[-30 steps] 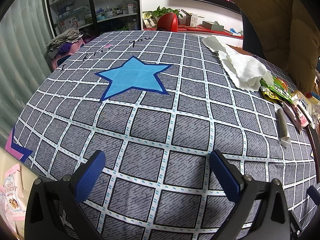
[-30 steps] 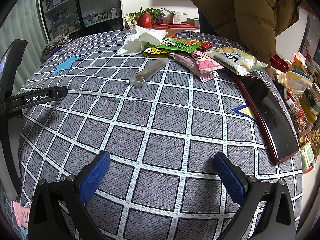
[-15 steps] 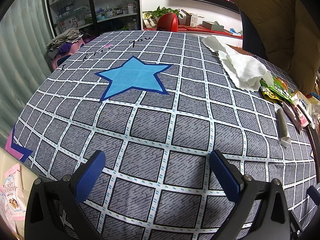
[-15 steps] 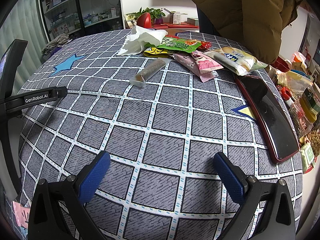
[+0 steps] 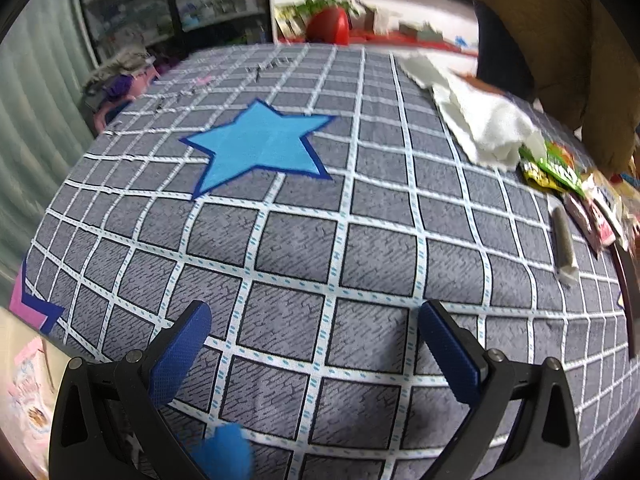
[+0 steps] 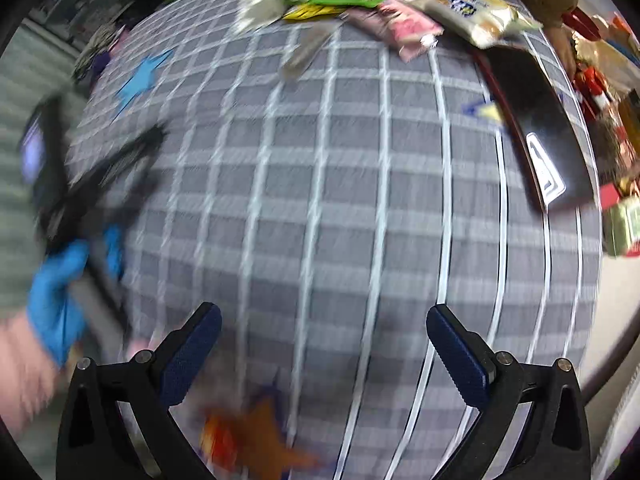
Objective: Organize snacks
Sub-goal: 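Grasp the pink bar with left tool while right tool grasps red candy packet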
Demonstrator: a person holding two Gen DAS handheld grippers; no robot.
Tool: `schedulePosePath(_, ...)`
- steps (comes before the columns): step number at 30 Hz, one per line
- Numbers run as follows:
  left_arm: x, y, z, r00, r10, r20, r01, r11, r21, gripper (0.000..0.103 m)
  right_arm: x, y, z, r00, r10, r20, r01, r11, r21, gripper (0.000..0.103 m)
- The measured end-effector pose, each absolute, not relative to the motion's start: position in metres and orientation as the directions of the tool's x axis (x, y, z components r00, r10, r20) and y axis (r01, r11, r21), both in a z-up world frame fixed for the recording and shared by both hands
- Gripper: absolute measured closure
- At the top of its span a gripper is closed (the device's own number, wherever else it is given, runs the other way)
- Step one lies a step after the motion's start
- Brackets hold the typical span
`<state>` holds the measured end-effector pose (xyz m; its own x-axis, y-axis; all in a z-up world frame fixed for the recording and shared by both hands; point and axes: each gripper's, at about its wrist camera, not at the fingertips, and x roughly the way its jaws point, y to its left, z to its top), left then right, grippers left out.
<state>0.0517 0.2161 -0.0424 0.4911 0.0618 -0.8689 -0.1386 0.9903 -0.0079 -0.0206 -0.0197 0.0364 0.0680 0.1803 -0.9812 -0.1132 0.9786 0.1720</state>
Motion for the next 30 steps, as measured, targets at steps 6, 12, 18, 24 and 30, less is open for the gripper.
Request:
schedulePosePath(6, 0.048, 0.211, -0.039, 0.387, 0.024, -0.922, -0.042, 0.999, 0.008, 0.0, -0.114, 0.048, 0.015, -0.099, 0.127, -0.987, -0.225, 0.963, 0.146, 0.0)
schedulePosePath(12, 0.009, 0.199, -0.006, 0.342, -0.005, -0.94, 0.066, 0.998, 0.019, 0.0, -0.128, 0.079, -0.013, -0.087, 0.039, -0.995, -0.234, 0.971, 0.059, 0.0)
schedulePosePath(18, -0.029, 0.183, 0.005, 0.25, -0.05, -0.967, 0.179, 0.984, -0.004, 0.0, -0.088, 0.051, -0.016, -0.041, -0.076, -0.996, -0.229, 0.971, -0.064, 0.0)
schedulePosePath(24, -0.071, 0.157, 0.018, 0.247, -0.069, -0.966, 0.353, 0.935, 0.023, 0.0, -0.048, -0.012, 0.017, -0.002, 0.079, -0.997, 0.006, 0.997, 0.079, 0.0)
schedulePosePath(30, -0.091, 0.132, 0.013, 0.206, -0.073, -0.976, 0.449, 0.893, 0.028, 0.0, -0.084, -0.029, 0.014, -0.065, 0.156, -0.986, 0.121, 0.982, 0.147, 0.0)
